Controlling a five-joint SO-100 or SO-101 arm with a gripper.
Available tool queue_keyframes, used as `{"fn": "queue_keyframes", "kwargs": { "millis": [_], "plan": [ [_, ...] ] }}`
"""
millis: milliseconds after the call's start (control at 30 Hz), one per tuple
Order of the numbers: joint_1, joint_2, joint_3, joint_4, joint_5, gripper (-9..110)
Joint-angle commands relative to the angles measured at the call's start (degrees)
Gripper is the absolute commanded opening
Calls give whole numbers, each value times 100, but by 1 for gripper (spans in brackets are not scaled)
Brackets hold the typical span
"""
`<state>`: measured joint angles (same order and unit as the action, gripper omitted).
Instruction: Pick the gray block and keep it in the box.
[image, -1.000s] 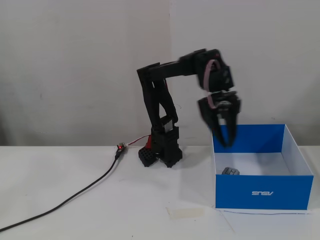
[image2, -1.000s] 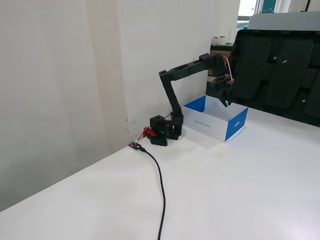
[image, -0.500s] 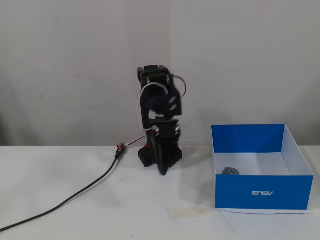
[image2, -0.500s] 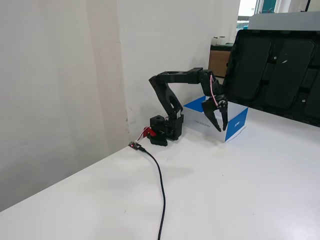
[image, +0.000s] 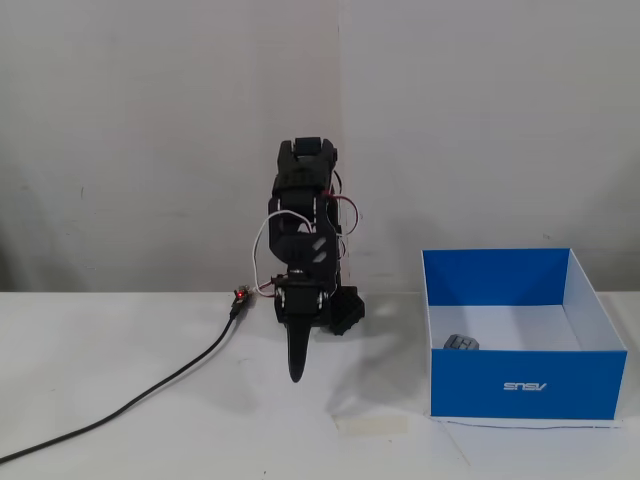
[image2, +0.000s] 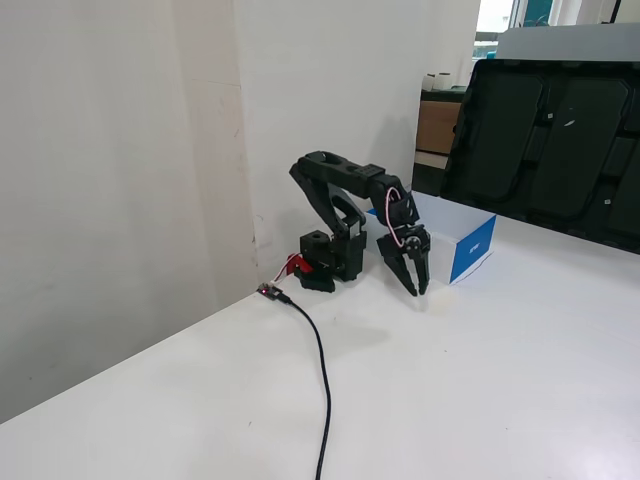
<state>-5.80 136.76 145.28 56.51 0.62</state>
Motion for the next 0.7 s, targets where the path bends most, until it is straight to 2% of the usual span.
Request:
{"fn": "queue_keyframes", "kwargs": {
  "millis": [0, 333, 667],
  "plan": [
    [88, 756, 369, -229, 53, 0],
    [123, 2496, 1714, -237, 62, 0],
    [202, 3946, 2320, 237, 70, 0]
  ]
}}
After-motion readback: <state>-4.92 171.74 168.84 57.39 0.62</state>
